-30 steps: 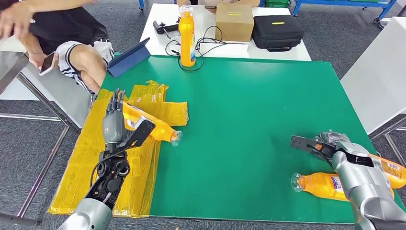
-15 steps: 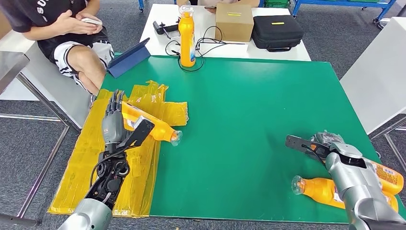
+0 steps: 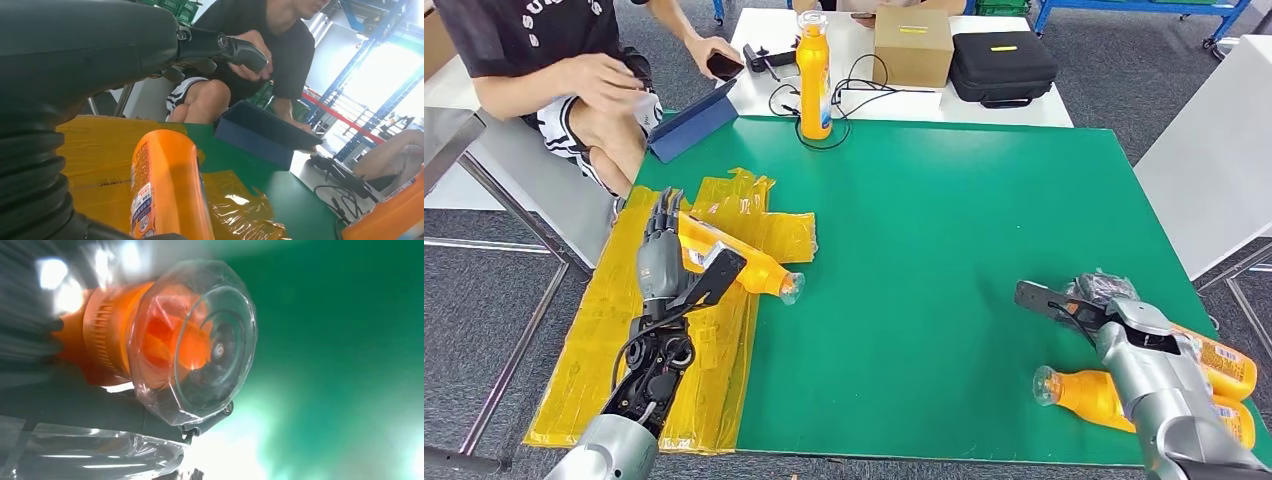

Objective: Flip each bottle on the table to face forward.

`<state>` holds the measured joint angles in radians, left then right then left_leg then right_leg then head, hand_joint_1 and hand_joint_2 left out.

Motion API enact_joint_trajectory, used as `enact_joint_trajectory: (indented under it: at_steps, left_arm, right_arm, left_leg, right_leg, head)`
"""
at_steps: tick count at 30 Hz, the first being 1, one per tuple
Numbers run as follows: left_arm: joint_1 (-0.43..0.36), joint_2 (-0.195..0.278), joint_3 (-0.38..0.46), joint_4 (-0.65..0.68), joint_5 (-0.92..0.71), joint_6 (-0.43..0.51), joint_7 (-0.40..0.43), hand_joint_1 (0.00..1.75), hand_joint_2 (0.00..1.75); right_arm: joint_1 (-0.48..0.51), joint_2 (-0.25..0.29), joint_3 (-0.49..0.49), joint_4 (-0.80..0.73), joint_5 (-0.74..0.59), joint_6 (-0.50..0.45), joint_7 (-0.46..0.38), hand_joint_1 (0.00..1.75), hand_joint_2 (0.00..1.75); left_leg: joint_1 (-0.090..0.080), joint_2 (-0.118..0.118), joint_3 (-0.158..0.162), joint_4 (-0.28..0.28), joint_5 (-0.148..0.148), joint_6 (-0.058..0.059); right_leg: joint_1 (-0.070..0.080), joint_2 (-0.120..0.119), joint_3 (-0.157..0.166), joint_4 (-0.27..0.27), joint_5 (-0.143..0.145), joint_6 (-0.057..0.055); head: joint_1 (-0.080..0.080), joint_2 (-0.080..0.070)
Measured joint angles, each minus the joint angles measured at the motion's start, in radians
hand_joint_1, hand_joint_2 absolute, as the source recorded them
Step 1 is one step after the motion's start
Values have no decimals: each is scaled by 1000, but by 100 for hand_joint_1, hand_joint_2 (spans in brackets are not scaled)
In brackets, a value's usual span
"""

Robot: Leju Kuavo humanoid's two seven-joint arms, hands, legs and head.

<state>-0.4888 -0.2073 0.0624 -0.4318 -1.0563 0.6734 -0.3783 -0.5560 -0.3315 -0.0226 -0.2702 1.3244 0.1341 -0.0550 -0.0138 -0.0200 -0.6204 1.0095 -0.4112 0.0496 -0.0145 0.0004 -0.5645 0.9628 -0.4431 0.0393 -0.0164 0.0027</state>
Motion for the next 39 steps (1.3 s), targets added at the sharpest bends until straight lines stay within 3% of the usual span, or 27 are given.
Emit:
enact_joint_trajectory:
  at_steps: [7, 13, 16, 32, 33, 36, 37, 39]
  left_arm:
    - [4, -2, 0, 0, -12, -1, 11, 0, 175]
    - [16, -5, 1, 0, -9, 1, 8, 0, 175]
    - [19, -5, 1, -1, -9, 1, 6, 0, 175]
    - [36, -5, 11, -10, -2, -4, 3, 0, 175]
    - [36, -5, 11, -10, 0, -5, 1, 0, 175]
    - [37, -5, 13, -10, 7, -5, -7, 0, 175]
    - [37, -5, 13, -10, 9, -5, -8, 0, 175]
    - [37, -5, 14, -10, 12, -5, -10, 0, 175]
  right_arm:
    - [16, 101, 4, -23, 63, -140, -49, 175, 175]
    - [9, 275, 87, -45, 174, -182, -87, 175, 175]
    - [2, 327, 122, -49, 179, -185, -94, 175, 175]
    - [1, 399, 191, -52, 169, -182, -172, 175, 175]
    - [2, 400, 197, -52, 167, -176, -182, 166, 175]
    - [3, 403, 214, -52, 158, -155, -204, 36, 175]
    - [4, 403, 219, -52, 155, -147, -208, 1, 175]
    - [9, 403, 229, -52, 143, -134, -210, 0, 175]
  left_leg:
    - [1, 1, 0, 0, 0, 0]
    - [4, 5, 0, 0, 0, -1]
    - [6, 1, 0, 0, 0, -1]
    - [5, 1, 0, 0, 0, -1]
    - [5, 1, 0, 0, 0, -1]
    - [5, 2, 0, 0, 0, -1]
    - [5, 2, 0, 0, 0, -1]
    - [5, 1, 0, 0, 0, -1]
  right_leg:
    - [1, 0, 0, 0, 0, 0]
    - [3, 4, -1, 1, 0, 0]
    - [4, 1, -1, 1, -1, -1]
    - [4, 1, -1, 0, 0, -1]
    - [4, 1, -1, 0, 0, -1]
    - [4, 1, -1, 0, 0, -1]
    - [4, 1, -1, 0, 0, -1]
    - [4, 1, 0, 0, 0, -1]
  head:
    - [0, 0]
    - [0, 0]
    - [0, 0]
    - [0, 0]
    - [0, 0]
    - [0, 0]
    - [0, 0]
    - [1, 0]
